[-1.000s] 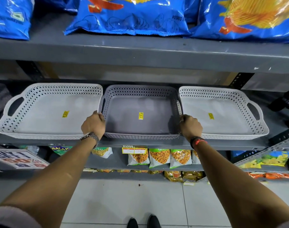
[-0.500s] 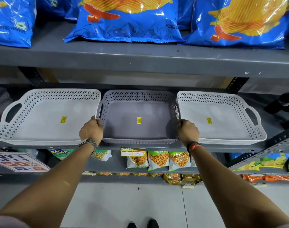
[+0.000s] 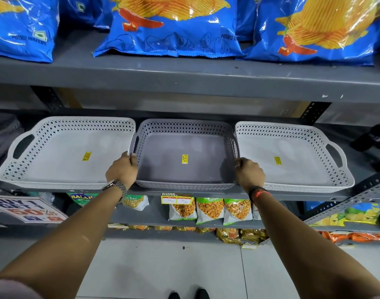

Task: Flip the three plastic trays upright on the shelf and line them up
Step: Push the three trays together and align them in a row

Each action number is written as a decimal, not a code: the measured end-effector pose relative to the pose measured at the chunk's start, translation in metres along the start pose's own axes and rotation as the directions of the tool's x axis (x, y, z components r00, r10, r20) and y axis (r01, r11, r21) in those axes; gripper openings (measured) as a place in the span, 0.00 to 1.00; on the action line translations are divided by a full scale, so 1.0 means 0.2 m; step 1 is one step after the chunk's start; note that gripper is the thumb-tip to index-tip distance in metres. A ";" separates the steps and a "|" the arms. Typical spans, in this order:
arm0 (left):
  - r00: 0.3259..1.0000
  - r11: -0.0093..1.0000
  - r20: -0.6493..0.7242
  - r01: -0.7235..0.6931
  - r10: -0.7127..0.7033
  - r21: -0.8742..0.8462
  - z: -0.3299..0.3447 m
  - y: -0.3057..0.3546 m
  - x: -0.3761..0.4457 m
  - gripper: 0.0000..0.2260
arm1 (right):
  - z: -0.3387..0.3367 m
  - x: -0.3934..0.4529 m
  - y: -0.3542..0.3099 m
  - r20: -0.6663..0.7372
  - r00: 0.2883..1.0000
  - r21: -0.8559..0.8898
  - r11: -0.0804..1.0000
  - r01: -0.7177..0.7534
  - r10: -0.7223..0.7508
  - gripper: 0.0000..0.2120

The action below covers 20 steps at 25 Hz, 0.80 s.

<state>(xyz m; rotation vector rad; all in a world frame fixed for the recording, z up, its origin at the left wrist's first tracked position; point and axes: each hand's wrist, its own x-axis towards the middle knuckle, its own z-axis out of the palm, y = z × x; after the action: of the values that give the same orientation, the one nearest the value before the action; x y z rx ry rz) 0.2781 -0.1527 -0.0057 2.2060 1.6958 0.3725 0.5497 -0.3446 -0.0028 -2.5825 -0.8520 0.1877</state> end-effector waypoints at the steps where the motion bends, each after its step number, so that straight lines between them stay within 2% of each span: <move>1: 1.000 1.000 0.018 -0.011 0.011 0.008 -0.01 -0.02 0.00 0.23 | -0.01 -0.01 0.01 0.021 1.000 -0.007 1.000 0.012 -0.012 0.17; 4: 0.996 0.993 0.035 -0.084 0.081 0.085 -0.09 -0.17 -0.03 0.29 | -0.07 -0.03 0.07 0.086 0.993 -0.028 0.996 0.083 -0.081 0.18; 6: 0.976 0.963 0.026 -0.219 0.218 0.156 -0.17 -0.30 -0.07 0.28 | -0.13 -0.07 0.17 0.080 0.987 -0.006 0.990 0.140 -0.139 0.17; 8: 0.911 0.895 0.119 -0.411 0.395 0.177 -0.25 -0.44 -0.11 0.28 | -0.18 -0.11 0.28 0.103 0.969 0.037 0.975 0.221 -0.224 0.17; 10: 0.846 0.834 0.221 -0.524 0.486 0.172 -0.26 -0.58 -0.10 0.26 | -0.17 -0.14 0.37 0.157 0.938 0.023 0.951 0.310 -0.309 0.17; 13: 0.849 0.845 0.167 -0.522 0.501 0.118 -0.24 -0.63 -0.07 0.16 | -0.14 -0.15 0.45 0.124 0.896 -0.012 0.902 0.431 -0.427 0.16; 15: 0.837 0.832 0.121 -0.545 0.533 0.105 -0.21 -0.60 -0.06 0.18 | -0.14 -0.15 0.46 0.085 0.884 0.016 0.887 0.461 -0.461 0.16; 20: 0.784 0.776 0.005 -0.616 0.621 0.136 -0.17 -0.59 -0.03 0.19 | -0.12 -0.12 0.46 0.073 0.886 0.033 0.889 0.457 -0.458 0.27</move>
<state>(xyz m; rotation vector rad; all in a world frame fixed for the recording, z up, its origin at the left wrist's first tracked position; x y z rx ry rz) 0.1593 -0.1279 -0.0226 2.8406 0.9701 0.4701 0.5862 -0.4344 -0.0201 -2.2899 -1.4530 0.1548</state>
